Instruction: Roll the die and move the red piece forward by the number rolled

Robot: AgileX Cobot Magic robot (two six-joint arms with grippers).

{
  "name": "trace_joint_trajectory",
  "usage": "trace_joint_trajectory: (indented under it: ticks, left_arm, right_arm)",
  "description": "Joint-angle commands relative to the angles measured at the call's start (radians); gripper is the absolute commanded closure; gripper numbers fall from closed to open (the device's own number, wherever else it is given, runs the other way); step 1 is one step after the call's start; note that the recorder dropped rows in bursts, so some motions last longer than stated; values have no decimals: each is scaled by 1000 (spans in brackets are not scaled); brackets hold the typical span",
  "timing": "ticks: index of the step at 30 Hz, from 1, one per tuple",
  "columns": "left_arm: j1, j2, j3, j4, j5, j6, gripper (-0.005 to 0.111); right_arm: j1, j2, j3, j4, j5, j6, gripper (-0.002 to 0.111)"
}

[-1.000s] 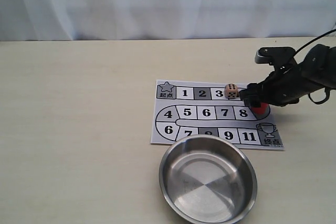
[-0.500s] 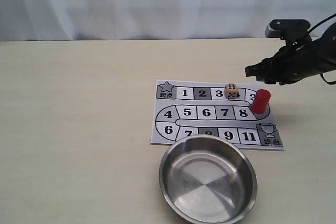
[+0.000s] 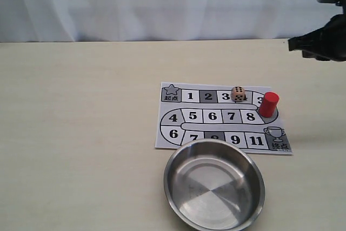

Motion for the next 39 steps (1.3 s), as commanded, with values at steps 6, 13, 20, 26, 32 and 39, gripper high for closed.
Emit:
trace_joint_trajectory:
  ticks: [6,13,20,26,32,39]
  left_arm:
    - [0,-1,-5,-1,-10,-2,107]
    - [0,-1,-5,-1,-12,-2,107]
    - [0,-1,-5,-1,-12,-2,107]
    - [0,-1,-5,-1,-12,-2,107]
    - [0,-1,-5,-1,-10,-2,107]
    - [0,-1,-5,-1,-10,-2,107]
  right_arm:
    - [-52,-105,0,-223,157,-3,104]
    - [-52,-240,0,-265,303,59,104]
    - [-52,-531,0,-227,386,81,104]
    - [-52,-850,0,-189,426,81,104]
    - [-52,-1064,0,-179,470,81,104]
    - [-52,-1280,0,-167,485,81,104]
